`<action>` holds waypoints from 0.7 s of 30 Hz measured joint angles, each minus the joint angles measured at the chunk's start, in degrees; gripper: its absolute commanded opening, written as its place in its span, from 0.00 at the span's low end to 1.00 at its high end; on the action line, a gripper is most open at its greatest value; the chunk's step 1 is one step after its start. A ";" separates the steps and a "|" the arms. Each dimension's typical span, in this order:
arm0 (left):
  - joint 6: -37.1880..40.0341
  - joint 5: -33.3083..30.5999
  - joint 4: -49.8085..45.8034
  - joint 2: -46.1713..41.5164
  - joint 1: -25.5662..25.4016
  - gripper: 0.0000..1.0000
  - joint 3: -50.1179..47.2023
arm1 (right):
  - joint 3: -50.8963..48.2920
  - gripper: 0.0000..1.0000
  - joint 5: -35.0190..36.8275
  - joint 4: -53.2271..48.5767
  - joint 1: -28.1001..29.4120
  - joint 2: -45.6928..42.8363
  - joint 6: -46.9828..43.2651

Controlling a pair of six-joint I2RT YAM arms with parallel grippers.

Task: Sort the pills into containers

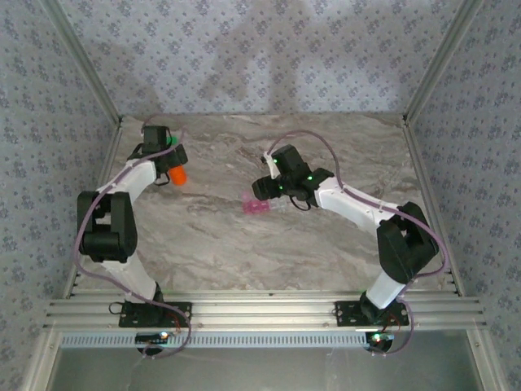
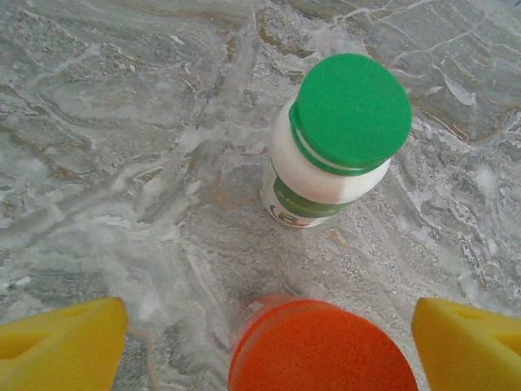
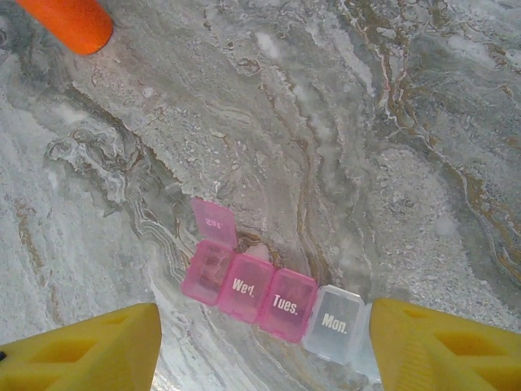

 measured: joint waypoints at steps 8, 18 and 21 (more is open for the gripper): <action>0.55 -0.13 -1.36 3.87 -0.37 0.56 1.68 | 0.42 0.67 0.39 -1.73 0.37 0.00 -0.22; 4.31 -6.40 -3.87 1.86 -6.05 0.48 1.09 | 1.01 0.66 1.38 -3.34 0.70 -0.24 -0.22; 6.32 -8.02 -5.31 -3.17 -9.84 0.48 -0.63 | 1.03 0.66 1.77 -4.44 0.74 -1.60 -0.20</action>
